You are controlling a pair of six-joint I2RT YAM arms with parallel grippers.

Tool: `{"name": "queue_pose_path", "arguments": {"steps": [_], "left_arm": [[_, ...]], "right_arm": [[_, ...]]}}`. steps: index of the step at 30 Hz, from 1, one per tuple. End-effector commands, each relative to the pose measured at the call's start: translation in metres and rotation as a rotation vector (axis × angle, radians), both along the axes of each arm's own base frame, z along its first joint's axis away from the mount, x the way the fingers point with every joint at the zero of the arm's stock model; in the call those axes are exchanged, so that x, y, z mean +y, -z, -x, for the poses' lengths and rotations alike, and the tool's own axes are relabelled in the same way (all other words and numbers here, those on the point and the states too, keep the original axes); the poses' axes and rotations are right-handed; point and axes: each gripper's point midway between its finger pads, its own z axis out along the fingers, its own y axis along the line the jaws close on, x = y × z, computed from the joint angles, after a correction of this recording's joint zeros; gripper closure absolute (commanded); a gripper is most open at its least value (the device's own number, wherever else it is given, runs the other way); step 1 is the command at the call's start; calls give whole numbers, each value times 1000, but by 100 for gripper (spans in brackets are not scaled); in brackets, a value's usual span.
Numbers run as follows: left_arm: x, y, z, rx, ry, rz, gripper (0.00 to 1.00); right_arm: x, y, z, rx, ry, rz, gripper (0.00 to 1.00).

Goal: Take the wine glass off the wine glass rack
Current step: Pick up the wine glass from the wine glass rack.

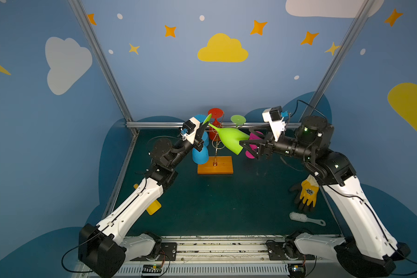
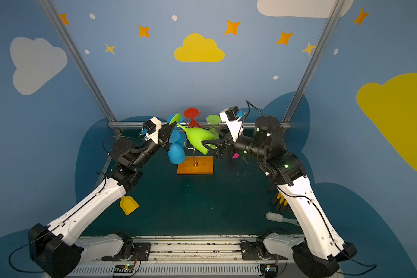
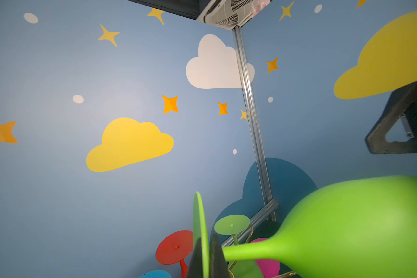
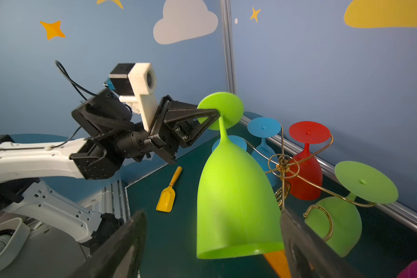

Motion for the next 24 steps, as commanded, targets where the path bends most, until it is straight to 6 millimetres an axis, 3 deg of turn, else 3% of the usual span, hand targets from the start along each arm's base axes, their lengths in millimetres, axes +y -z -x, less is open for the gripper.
{"name": "queue_pose_path", "arguments": {"steps": [1,5,9,17,24], "left_arm": [[16,-18,7,20,-18,123,97],[19,-17,9,49,-4,158,97],[19,-17,11,63,16,176,97],[19,-16,11,83,29,193,97],[18,-18,12,88,41,204,97]], "right_arm": [[-13,-22,3,-29,14,-115,15],[-30,-19,0,-9,61,-160,18],[-35,-9,-10,34,90,-168,25],[-17,8,-30,120,53,-168,41],[3,25,-43,164,34,-143,44]]}}
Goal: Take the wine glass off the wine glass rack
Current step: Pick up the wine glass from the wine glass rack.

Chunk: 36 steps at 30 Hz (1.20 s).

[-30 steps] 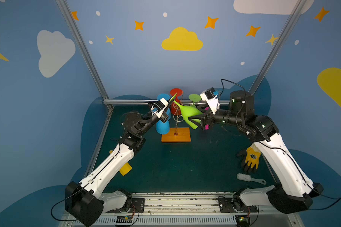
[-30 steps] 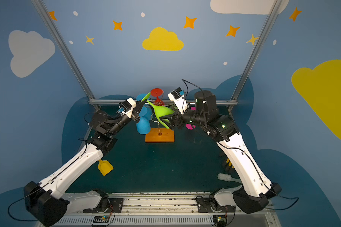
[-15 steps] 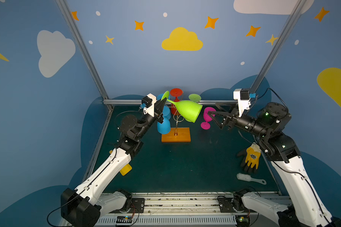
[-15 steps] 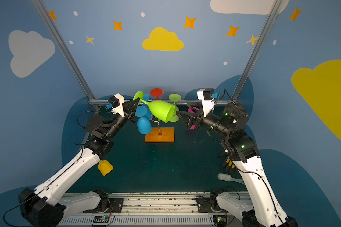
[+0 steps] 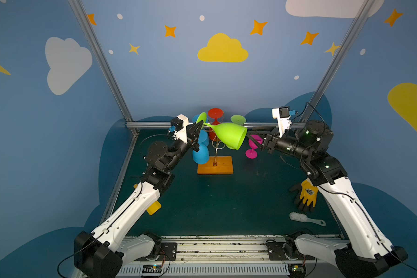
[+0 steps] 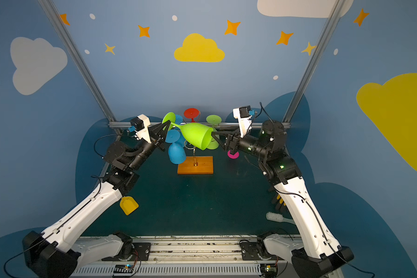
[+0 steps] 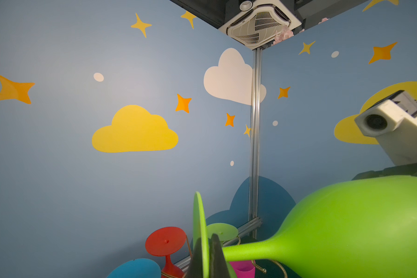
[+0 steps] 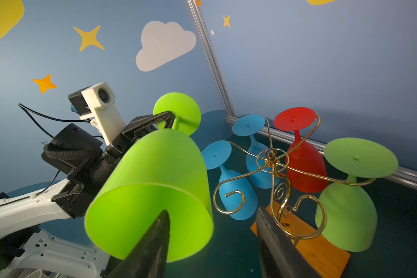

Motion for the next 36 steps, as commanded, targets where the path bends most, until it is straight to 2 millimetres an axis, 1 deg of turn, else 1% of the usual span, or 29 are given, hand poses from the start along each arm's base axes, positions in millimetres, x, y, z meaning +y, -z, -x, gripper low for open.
{"name": "queue_pose_path", "arguments": {"steps": [1,3,5,8,16,17,19,22,23,25,27,28,30,32,34,36], "left_arm": [[5,-12,7,-22,9,31,97],[4,-12,7,-21,15,34,97],[4,-12,7,-19,15,35,97],[5,-11,6,-15,15,39,97],[4,-9,4,-7,18,43,97],[5,-10,4,-7,17,43,97],[5,-10,3,-6,17,46,94],[7,-9,2,0,7,53,85],[8,-10,1,2,-1,58,79],[13,-10,0,5,-27,66,53],[18,-10,1,8,-50,70,37],[21,-10,1,10,-64,72,32],[29,-10,1,10,-95,73,28],[40,-9,0,14,-142,82,23],[55,-6,-1,19,-193,102,20],[73,-3,-2,35,-241,135,17]], "right_arm": [[8,-3,-2,-13,-15,-18,45],[13,-1,-5,-5,-23,-19,48],[19,0,-7,0,-41,-22,58],[26,0,-6,5,-68,-21,70],[32,-4,-4,2,-92,-23,98],[31,-4,-4,3,-93,-24,100],[30,-7,-4,0,-90,-29,100],[28,-10,-5,6,-77,-42,100],[25,-13,-5,5,-73,-47,100],[17,-19,-7,-1,-52,-54,100],[6,-26,-10,-13,-13,-58,100],[-1,-31,-11,-22,7,-61,100],[-17,-38,-11,-38,46,-60,100],[-33,-42,-12,-47,96,-55,100],[-53,-42,-14,-41,160,-44,100],[-74,-38,-16,-18,233,-31,100]]}}
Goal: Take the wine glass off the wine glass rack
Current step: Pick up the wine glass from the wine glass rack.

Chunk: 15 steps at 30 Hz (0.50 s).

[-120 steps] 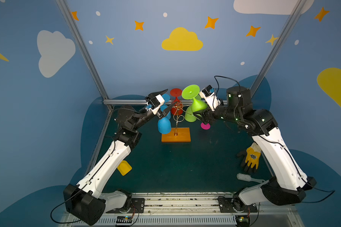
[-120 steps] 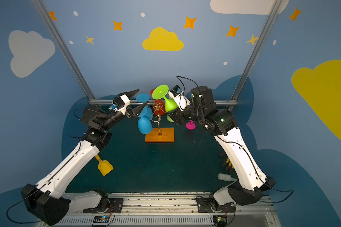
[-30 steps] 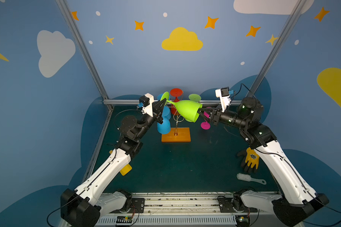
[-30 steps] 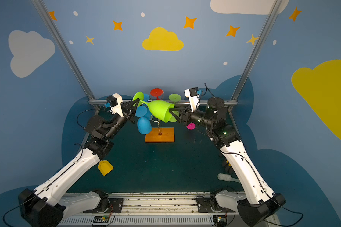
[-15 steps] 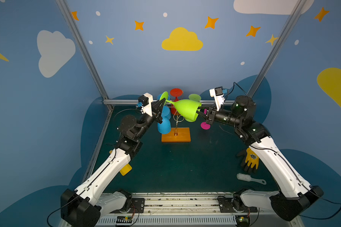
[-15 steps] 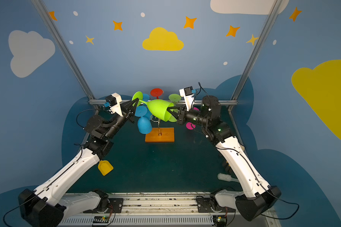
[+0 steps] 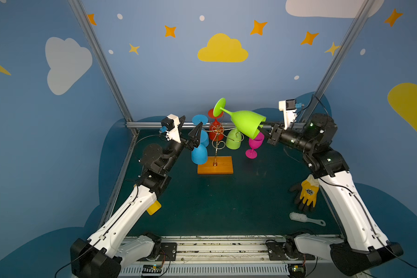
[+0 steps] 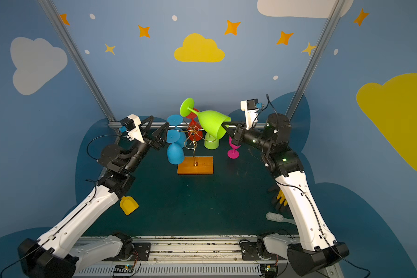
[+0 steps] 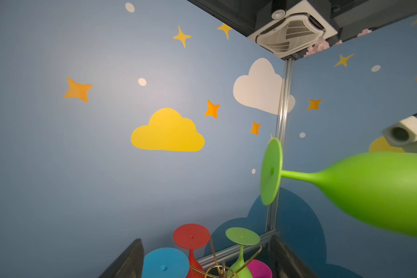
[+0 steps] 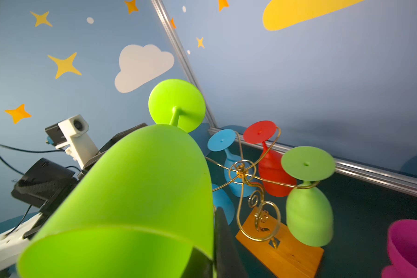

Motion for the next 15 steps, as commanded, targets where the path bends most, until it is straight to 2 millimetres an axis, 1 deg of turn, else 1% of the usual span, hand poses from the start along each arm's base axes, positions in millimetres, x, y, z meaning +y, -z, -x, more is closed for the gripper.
{"name": "queue_pose_path", "arguments": {"steps": [1,4,6,8,12,15], "left_arm": [[37,1,0,18,-114,69,14],[66,10,1,47,-173,114,12],[87,20,2,76,-219,137,11],[104,33,4,112,-256,147,10],[129,69,6,175,-329,157,10],[140,92,6,204,-362,171,10]], "right_arm": [[-32,-11,12,-7,103,12,100],[-59,3,15,39,213,64,100],[-80,13,19,66,312,110,100],[-96,23,24,104,386,165,100],[-118,52,35,198,485,306,100],[-132,72,45,256,533,393,100]]}}
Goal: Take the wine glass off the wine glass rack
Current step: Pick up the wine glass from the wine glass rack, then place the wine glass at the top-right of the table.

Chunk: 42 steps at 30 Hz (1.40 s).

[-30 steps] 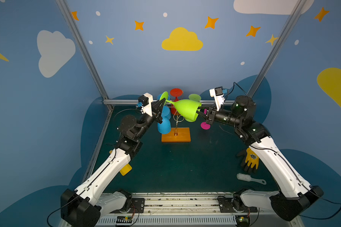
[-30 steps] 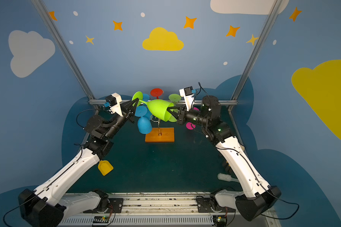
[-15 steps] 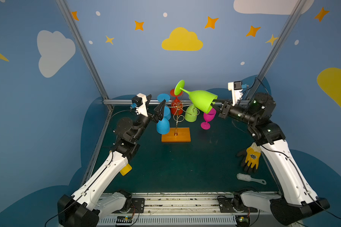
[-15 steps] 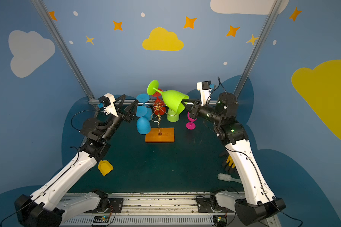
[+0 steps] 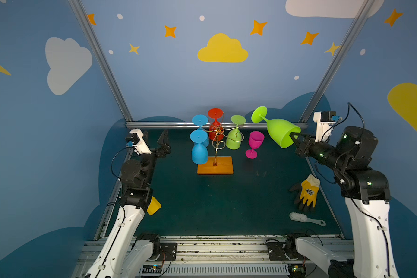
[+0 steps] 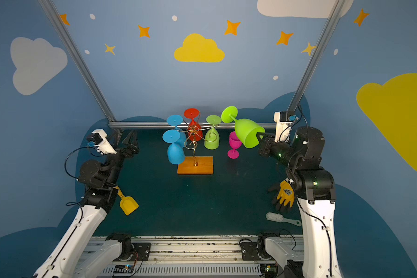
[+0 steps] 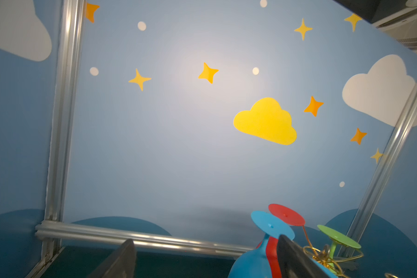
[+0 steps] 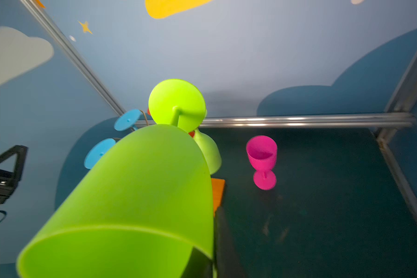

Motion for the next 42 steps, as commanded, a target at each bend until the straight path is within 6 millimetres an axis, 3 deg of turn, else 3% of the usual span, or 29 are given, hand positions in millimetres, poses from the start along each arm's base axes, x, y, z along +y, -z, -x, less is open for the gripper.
{"name": "queue_pose_path", "arguments": {"steps": [1,6,12,15,20,28,42], "left_arm": [[12,24,-2,45,-32,39,10],[18,38,-6,75,-28,62,11],[24,43,-6,96,-33,66,11],[29,43,-2,96,-48,69,11],[35,42,3,86,-70,85,11],[35,33,13,65,-76,24,11],[39,30,14,57,-58,55,12]], "right_arm": [[-28,38,18,139,105,157,100],[-43,75,21,276,151,261,100],[-40,130,-2,469,118,305,100],[-40,148,-11,556,115,360,100],[-50,165,-24,629,163,445,100],[-69,207,-55,769,239,559,100],[-90,231,-156,869,279,630,100]]}}
